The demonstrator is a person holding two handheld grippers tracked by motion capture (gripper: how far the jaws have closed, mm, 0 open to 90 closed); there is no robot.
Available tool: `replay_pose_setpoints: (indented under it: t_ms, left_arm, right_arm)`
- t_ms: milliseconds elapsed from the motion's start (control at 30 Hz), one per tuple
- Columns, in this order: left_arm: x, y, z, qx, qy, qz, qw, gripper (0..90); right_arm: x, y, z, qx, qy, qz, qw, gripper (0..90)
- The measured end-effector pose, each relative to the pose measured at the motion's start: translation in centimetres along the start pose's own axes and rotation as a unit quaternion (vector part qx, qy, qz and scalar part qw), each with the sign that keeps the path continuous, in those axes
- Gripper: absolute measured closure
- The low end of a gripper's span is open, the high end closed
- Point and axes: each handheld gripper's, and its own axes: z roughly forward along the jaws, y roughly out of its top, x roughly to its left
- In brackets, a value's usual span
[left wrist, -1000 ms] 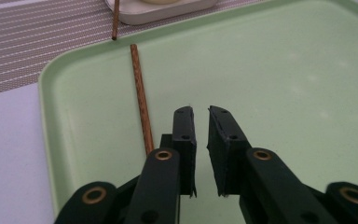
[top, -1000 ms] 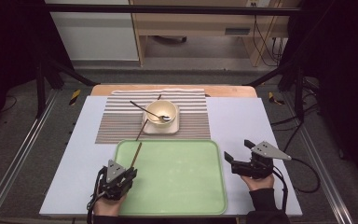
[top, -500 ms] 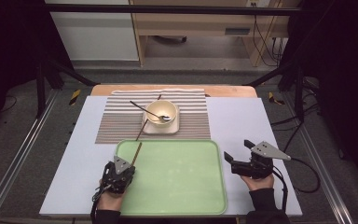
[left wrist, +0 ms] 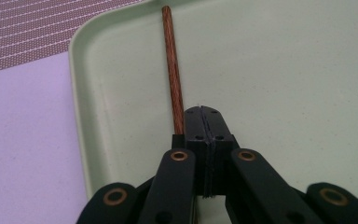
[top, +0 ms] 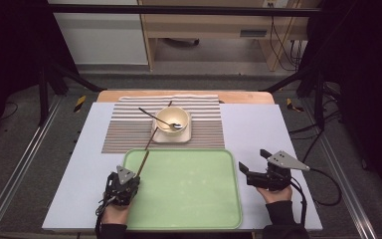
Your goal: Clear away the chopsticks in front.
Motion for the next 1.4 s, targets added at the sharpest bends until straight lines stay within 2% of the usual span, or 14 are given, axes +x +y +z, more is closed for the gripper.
replay_pose_setpoints:
  t_ms: [200, 400, 600, 700, 867, 1033, 1067, 1267, 1400]
  left_arm:
    - [0.4, 0.0, -0.1, -0.005, 0.008, -0.014, 0.9999, 89.6]
    - [0.3, 0.0, -0.2, -0.005, 0.007, -0.008, 0.9999, 89.5]
    - [0.1, 0.1, -0.4, -0.021, -0.013, -0.003, 0.9997, 89.5]
    - [0.1, 0.5, -0.9, -0.042, -0.032, 0.000, 0.9986, 88.9]
    - [0.2, 1.7, -1.8, -0.066, -0.042, 0.010, 0.9969, 80.9]
    - [0.4, 3.4, -2.3, -0.084, -0.036, 0.024, 0.9955, 66.6]
    - [0.5, 3.9, -2.3, -0.089, -0.037, 0.024, 0.9950, 66.6]
    - [0.6, 5.6, -2.1, -0.104, -0.040, 0.045, 0.9927, 53.9]
    - [0.7, 6.4, -1.7, -0.109, -0.044, 0.050, 0.9918, 50.0]
  right_arm:
    - [0.0, 0.0, 0.0, 0.000, 0.000, 0.000, 1.0000, 10.7]
    - [0.0, 0.0, 0.0, 0.000, 0.000, 0.001, 1.0000, 10.7]
    - [0.0, 0.0, 0.0, 0.000, 0.000, 0.001, 1.0000, 10.7]
    - [0.0, 0.0, 0.0, 0.000, 0.000, 0.001, 1.0000, 10.7]
    - [0.0, 0.0, 0.0, 0.000, 0.000, 0.001, 1.0000, 10.7]
    - [0.0, 0.0, 0.0, 0.000, -0.001, 0.000, 1.0000, 10.7]
    - [0.0, 0.0, 0.0, 0.000, -0.001, 0.000, 1.0000, 10.7]
    - [0.0, 0.0, 0.0, 0.001, -0.002, 0.000, 1.0000, 10.7]
    - [0.0, 0.0, 0.0, 0.001, -0.002, 0.001, 1.0000, 10.7]
